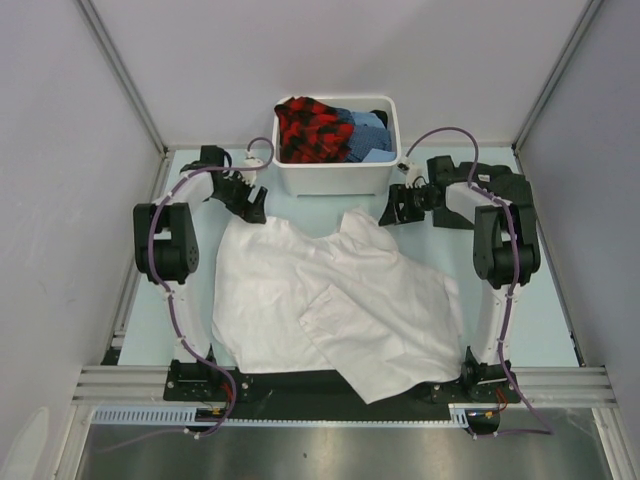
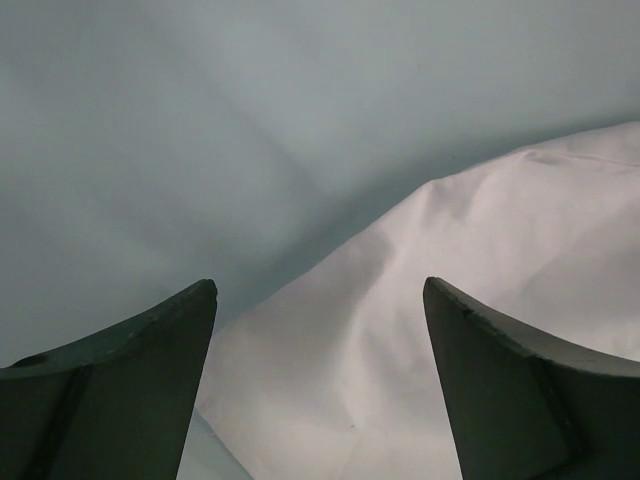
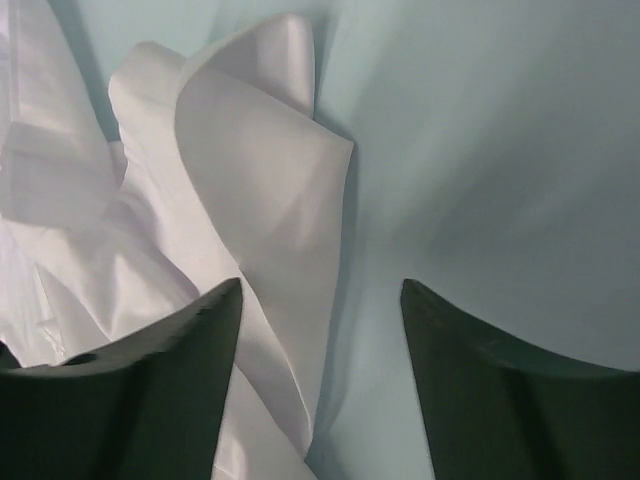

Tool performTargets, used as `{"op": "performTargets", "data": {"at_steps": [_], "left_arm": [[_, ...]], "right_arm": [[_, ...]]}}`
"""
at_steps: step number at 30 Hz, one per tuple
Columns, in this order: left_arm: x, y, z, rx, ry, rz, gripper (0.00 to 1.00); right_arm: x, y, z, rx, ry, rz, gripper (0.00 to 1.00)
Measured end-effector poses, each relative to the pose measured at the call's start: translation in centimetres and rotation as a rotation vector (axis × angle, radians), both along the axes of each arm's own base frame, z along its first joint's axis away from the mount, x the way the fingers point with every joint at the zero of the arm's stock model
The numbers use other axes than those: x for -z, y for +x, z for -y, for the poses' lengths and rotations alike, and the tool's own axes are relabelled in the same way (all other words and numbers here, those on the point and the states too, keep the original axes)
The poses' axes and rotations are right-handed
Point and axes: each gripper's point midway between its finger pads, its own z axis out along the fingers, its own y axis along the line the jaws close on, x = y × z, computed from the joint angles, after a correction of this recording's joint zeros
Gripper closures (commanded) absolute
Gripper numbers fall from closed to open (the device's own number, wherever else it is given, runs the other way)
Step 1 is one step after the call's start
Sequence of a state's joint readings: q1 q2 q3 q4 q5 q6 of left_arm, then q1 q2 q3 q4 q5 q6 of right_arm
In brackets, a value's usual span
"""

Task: Fold and stack the long sleeve shirts
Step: Flatten the shirt out

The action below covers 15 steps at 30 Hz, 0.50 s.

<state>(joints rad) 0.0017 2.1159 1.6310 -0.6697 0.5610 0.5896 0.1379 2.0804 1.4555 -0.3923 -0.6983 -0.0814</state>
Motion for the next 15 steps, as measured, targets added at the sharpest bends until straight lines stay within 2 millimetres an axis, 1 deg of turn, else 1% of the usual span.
{"op": "performTargets", "data": {"at_steps": [3, 5, 8, 9, 10, 12, 13, 15], "left_arm": [[-0.2, -0.2, 0.0, 0.026, -0.025, 0.005, 0.09], [-0.3, -0.2, 0.0, 0.044, -0.038, 0.015, 0.09], [-0.4, -0.4, -0.1, 0.076, -0.047, 0.027, 0.11], [-0.4, -0.5, -0.1, 0.085, -0.045, 0.027, 0.12], [-0.3, -0.6, -0.1, 0.096, -0.044, 0.027, 0.15], [-0.4, -0.5, -0.1, 0.111, -0.043, 0.029, 0.22], [-0.5, -0.3, 0.0, 0.122, -0.044, 0.034, 0.31], [-0.6, -0.2, 0.0, 0.140, -0.038, 0.042, 0.39]], "right_arm": [[-0.5, 0.1, 0.1, -0.002, 0.019, 0.007, 0.24], [-0.8, 0.0, -0.4, -0.015, 0.024, 0.015, 0.24], [-0.7, -0.4, -1.3, -0.033, 0.025, 0.012, 0.29], [-0.7, -0.5, -1.5, -0.038, 0.025, 0.011, 0.33], [-0.7, -0.5, -1.7, -0.041, 0.026, 0.009, 0.44], [-0.6, -0.4, -1.9, -0.043, 0.026, 0.009, 0.56], [-0.5, -0.4, -2.0, -0.039, 0.028, 0.005, 0.67], [-0.3, -0.3, -1.9, -0.030, 0.025, -0.001, 0.77]]}}
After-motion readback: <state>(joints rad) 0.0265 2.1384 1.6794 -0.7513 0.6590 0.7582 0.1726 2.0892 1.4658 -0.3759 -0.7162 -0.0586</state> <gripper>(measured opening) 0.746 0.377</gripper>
